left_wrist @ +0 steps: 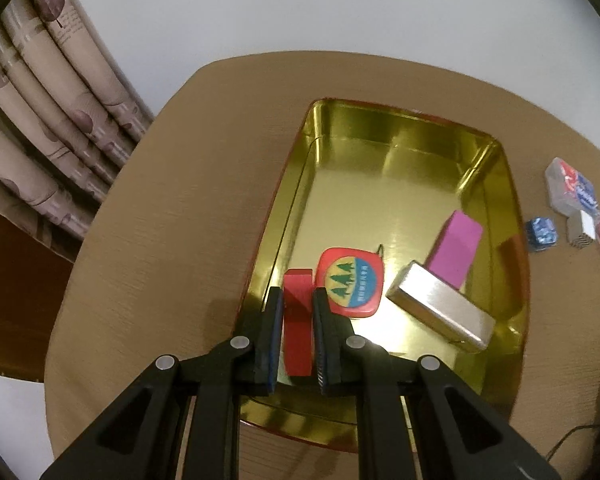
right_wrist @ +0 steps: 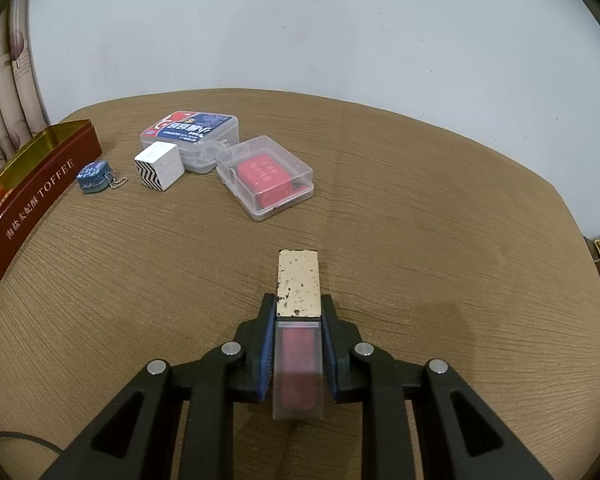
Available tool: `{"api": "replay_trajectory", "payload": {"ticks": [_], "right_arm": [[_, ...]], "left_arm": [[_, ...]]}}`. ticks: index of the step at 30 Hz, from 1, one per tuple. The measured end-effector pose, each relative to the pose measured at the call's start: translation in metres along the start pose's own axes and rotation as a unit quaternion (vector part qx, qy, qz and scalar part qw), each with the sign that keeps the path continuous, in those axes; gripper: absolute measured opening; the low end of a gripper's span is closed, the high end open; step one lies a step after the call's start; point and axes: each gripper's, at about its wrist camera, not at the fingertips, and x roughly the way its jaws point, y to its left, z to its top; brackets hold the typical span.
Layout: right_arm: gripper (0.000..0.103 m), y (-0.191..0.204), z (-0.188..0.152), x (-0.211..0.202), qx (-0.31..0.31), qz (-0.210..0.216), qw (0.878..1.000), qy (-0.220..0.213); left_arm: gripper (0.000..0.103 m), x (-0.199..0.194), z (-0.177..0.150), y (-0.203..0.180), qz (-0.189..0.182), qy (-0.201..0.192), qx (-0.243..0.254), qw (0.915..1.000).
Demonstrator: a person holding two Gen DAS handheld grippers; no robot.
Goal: Organize rigid objects
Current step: 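Carry the red block into the gold tin and open the left tool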
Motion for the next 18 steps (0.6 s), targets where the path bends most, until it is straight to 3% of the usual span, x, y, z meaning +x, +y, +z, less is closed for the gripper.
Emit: {"api": "replay_trajectory", "payload": {"ticks": [9, 16, 18], "right_arm": [[0.021, 0.0, 0.0, 0.001, -0.004, -0.004, 1.0, 0.0], [0.021, 0.002, 0.0, 0.002, -0.012, -0.01, 1.0, 0.0], [0.022, 0.003, 0.001, 0.003, -0.013, -0.011, 1.0, 0.0]], "left_arm": [[0.013, 0.014, -0.003, 0.003, -0.013, 0.009, -0.014, 0.9998], [0.022, 0.015, -0.005, 0.003, -0.011, 0.01, -0.015, 0.9998], [0.032, 0.013, -0.005, 0.003, -0.014, 0.009, -0.017, 0.9997]]}}
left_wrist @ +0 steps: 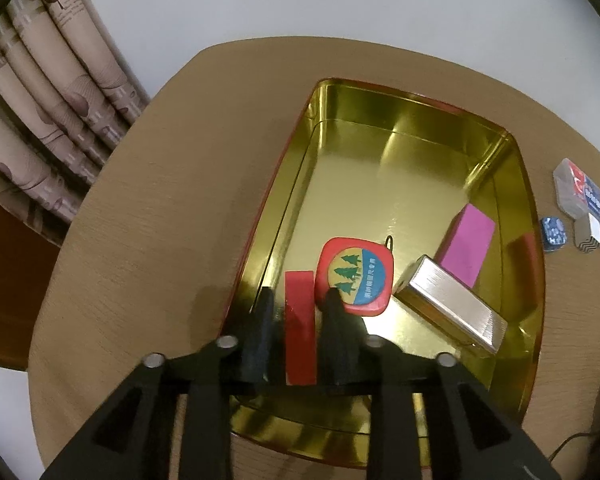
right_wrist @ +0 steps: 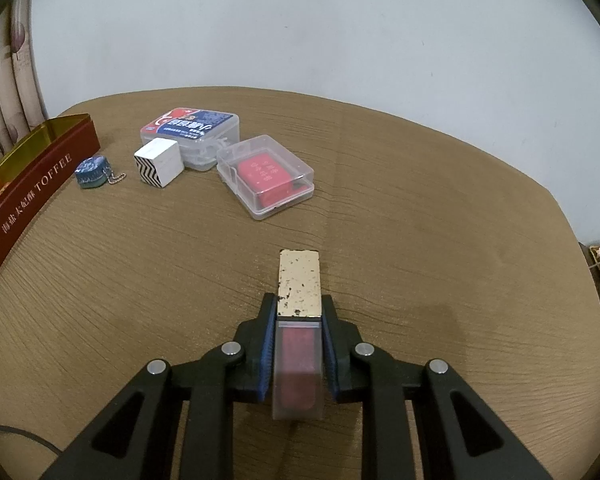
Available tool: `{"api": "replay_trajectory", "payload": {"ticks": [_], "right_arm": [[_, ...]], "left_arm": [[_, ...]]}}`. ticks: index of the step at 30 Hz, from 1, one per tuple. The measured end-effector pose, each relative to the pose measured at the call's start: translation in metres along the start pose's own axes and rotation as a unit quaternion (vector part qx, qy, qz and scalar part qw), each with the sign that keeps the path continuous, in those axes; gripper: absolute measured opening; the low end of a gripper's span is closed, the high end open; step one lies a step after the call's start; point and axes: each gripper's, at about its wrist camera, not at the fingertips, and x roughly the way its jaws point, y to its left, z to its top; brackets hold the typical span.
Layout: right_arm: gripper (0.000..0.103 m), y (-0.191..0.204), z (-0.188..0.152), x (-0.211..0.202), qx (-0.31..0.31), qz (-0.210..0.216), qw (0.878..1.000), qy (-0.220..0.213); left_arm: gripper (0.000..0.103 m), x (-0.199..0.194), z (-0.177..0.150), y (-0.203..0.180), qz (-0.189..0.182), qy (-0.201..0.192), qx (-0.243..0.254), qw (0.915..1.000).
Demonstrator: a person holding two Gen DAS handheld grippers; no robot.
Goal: Organize rigid objects
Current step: 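Carry the red block into the gold tin and open the left tool, then lower the gold-topped pink stick into the gold tin and open the right tool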
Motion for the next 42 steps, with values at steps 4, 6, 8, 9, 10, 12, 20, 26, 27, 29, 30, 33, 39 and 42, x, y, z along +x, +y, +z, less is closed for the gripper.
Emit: {"api": "replay_trajectory", "payload": {"ticks": [4, 6, 8, 9, 10, 12, 20, 26, 27, 29, 30, 33, 39, 42], "right_arm": [[0.022, 0.002, 0.0, 0.001, -0.002, -0.003, 1.0, 0.0], [0.022, 0.003, 0.001, 0.0, -0.003, -0.001, 1.0, 0.0], [0.022, 0.003, 0.001, 0.001, -0.002, 0.0, 1.0, 0.0], [0.022, 0.003, 0.001, 0.001, -0.002, 0.001, 1.0, 0.0], [0.022, 0.002, 0.001, 0.001, -0.001, 0.002, 1.0, 0.0], [0.022, 0.002, 0.001, 0.001, 0.001, 0.003, 1.0, 0.001], [0.022, -0.002, -0.001, 0.001, 0.003, 0.004, 1.0, 0.001], [0.021, 0.004, 0.003, 0.003, -0.001, -0.01, 1.0, 0.012], [0.021, 0.006, 0.004, 0.003, -0.001, -0.014, 1.0, 0.015], [0.02, 0.009, 0.007, 0.005, -0.002, -0.021, 1.0, 0.023], [0.02, 0.011, 0.009, 0.006, -0.003, -0.025, 0.999, 0.026], [0.02, 0.017, 0.015, 0.007, -0.003, -0.039, 0.998, 0.041], [0.02, 0.039, 0.026, 0.003, -0.004, -0.035, 0.998, 0.044], [0.02, 0.06, 0.033, 0.0, -0.015, -0.022, 0.999, 0.043]], "left_arm": [[0.038, -0.009, -0.001, 0.001, -0.01, -0.013, -0.001, 0.9999], [0.041, -0.016, -0.001, 0.0, -0.006, -0.024, 0.001, 0.9997], [0.044, -0.026, -0.004, -0.001, -0.004, -0.04, 0.003, 0.9992], [0.048, -0.033, -0.006, -0.002, -0.003, -0.05, 0.002, 0.9987], [0.051, -0.037, -0.008, -0.003, -0.003, -0.057, 0.001, 0.9983], [0.058, -0.047, -0.016, -0.004, 0.0, -0.075, -0.003, 0.9972], [0.064, -0.062, -0.048, -0.015, 0.012, -0.108, 0.002, 0.9941], [0.072, -0.064, -0.065, -0.016, 0.032, -0.119, 0.014, 0.9923], [0.072, -0.064, -0.066, -0.015, 0.035, -0.12, 0.015, 0.9921], [0.076, -0.062, -0.066, -0.01, 0.029, -0.121, 0.007, 0.9922], [0.079, -0.061, -0.067, -0.006, 0.026, -0.123, -0.003, 0.9921], [0.08, -0.053, -0.065, 0.007, 0.037, -0.11, -0.031, 0.9928], [0.084, -0.047, -0.06, 0.036, 0.023, -0.088, -0.092, 0.9916], [0.085, -0.044, -0.061, 0.045, 0.006, -0.074, -0.118, 0.9902]]}}
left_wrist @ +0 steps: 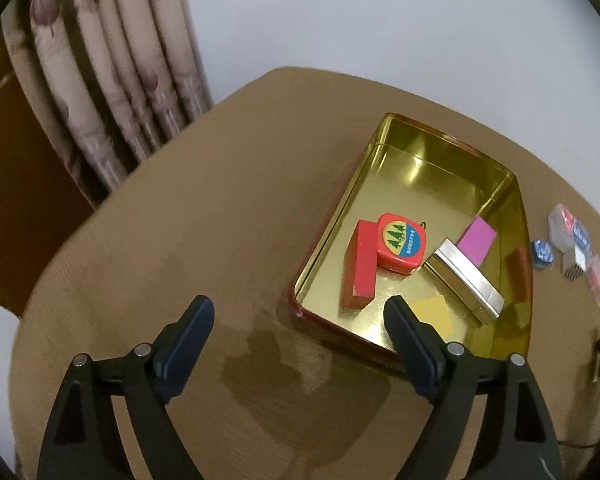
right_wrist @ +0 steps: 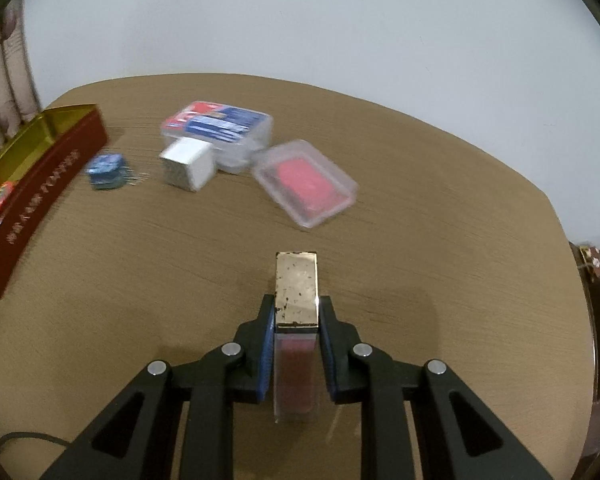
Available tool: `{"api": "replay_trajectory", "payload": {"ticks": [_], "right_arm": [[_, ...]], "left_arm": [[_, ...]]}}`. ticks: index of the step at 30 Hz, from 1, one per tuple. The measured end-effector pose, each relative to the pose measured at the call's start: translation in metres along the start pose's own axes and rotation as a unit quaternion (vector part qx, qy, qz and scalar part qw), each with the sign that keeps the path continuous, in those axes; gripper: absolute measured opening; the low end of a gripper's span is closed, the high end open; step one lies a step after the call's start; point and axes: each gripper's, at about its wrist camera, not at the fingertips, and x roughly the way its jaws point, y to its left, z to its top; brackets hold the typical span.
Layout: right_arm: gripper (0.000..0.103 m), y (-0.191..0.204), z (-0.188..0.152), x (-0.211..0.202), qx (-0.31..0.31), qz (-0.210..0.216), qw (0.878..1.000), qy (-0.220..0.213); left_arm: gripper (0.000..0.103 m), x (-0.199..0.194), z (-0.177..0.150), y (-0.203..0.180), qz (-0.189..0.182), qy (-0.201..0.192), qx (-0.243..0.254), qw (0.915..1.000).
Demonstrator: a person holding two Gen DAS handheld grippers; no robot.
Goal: Organize rigid objects
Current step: 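Lower the gold-topped pink stick into the gold tin and open the right tool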
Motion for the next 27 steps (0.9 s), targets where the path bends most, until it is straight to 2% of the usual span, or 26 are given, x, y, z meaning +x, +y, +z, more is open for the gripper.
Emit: {"api": "replay_trajectory", "payload": {"ticks": [7, 12, 20, 27], "right_arm": [[0.02, 0.06, 0.019, -0.017, -0.032, 0.052, 0.998, -0.012], [0.02, 0.107, 0.034, -0.034, -0.066, 0.084, 0.994, -0.03], [0.02, 0.159, 0.049, -0.065, -0.108, 0.128, 0.984, -0.057], [0.02, 0.205, 0.069, -0.072, -0.135, 0.154, 0.977, -0.067]], "left_arm": [[0.085, 0.001, 0.001, 0.003, 0.017, -0.001, 0.0, 0.9999], [0.086, 0.005, 0.002, 0.005, 0.014, 0.007, -0.001, 0.9999], [0.087, 0.008, 0.006, 0.015, 0.022, 0.009, -0.018, 0.9996], [0.088, 0.011, 0.01, 0.022, 0.033, 0.009, -0.031, 0.999]]}}
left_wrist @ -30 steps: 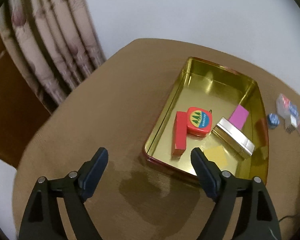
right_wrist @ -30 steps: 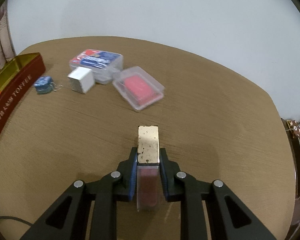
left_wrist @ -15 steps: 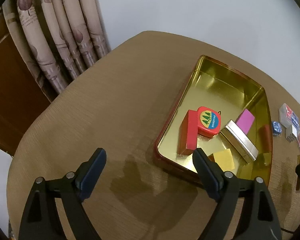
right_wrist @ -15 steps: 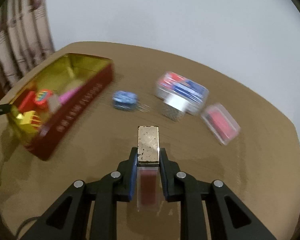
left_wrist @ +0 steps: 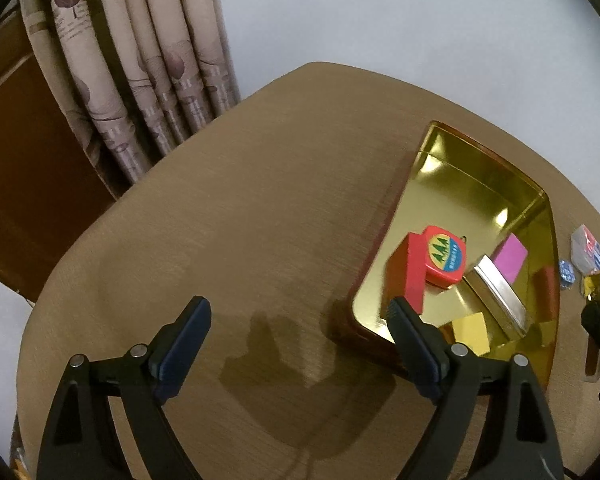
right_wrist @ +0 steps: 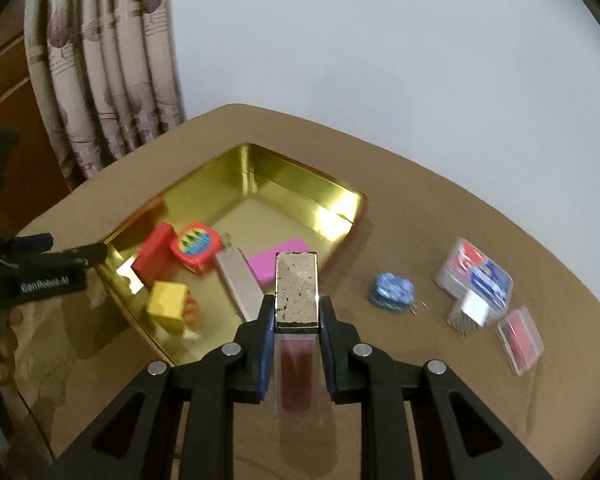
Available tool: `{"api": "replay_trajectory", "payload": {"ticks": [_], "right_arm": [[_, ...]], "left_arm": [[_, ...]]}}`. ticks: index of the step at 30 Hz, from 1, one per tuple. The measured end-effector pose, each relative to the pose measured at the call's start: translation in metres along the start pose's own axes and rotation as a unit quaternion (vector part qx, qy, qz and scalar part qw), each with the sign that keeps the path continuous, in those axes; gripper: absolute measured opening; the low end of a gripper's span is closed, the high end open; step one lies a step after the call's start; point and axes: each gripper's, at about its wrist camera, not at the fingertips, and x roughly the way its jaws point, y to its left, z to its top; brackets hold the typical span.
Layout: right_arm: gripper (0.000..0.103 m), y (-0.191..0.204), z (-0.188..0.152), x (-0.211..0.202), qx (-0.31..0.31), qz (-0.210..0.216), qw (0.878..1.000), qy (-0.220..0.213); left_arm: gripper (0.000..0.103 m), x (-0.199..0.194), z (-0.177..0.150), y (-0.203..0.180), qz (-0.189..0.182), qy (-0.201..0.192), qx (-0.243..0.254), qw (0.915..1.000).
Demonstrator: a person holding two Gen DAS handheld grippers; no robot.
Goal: Organize rigid objects
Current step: 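Lower the gold-topped pink stick into the gold tin and open the right tool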
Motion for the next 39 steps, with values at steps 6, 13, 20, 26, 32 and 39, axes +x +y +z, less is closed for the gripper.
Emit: {"api": "replay_trajectory", "payload": {"ticks": [6, 13, 20, 26, 32, 39], "right_arm": [[0.02, 0.029, 0.015, 0.016, -0.028, 0.016, 0.999, 0.009], [0.02, 0.042, 0.02, 0.04, -0.034, 0.015, 0.999, 0.034], [0.02, 0.048, 0.019, 0.062, -0.036, 0.012, 0.998, 0.054], [0.02, 0.049, 0.017, 0.069, -0.037, 0.006, 0.997, 0.061], [0.02, 0.053, 0.018, 0.08, -0.043, 0.005, 0.996, 0.072], [0.02, 0.054, 0.017, 0.083, -0.047, 0.008, 0.996, 0.077]], "left_arm": [[0.088, 0.005, 0.001, 0.009, 0.003, 0.009, -0.021, 0.9997], [0.088, 0.008, 0.002, 0.014, -0.001, 0.017, -0.034, 0.9993], [0.088, 0.01, 0.003, 0.016, -0.003, 0.019, -0.038, 0.9991], [0.088, 0.009, 0.004, 0.017, -0.004, 0.019, -0.038, 0.9991], [0.088, 0.009, 0.004, 0.019, -0.007, 0.022, -0.04, 0.9989], [0.088, 0.011, 0.004, 0.018, -0.006, 0.022, -0.039, 0.999]]}}
